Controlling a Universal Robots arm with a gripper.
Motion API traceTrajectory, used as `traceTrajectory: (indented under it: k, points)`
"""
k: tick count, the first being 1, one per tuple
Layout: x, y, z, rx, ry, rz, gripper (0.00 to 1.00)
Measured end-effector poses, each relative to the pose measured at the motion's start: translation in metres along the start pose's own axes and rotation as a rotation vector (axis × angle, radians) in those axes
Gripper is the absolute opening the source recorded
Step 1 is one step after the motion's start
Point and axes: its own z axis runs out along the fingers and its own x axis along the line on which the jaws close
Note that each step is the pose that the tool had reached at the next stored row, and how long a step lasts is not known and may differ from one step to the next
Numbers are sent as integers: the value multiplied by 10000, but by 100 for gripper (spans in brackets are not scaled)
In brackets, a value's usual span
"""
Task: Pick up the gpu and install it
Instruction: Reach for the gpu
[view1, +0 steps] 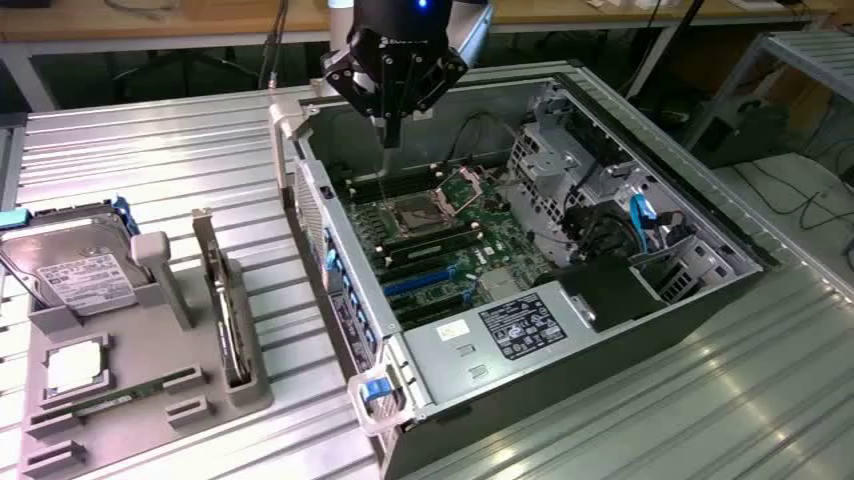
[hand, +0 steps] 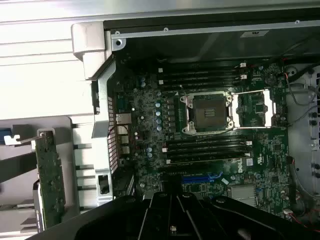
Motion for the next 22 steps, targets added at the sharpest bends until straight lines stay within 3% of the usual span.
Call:
traceTrajectory:
  k: [22]
  points:
    - [129,-10,-4,1,1,0,11]
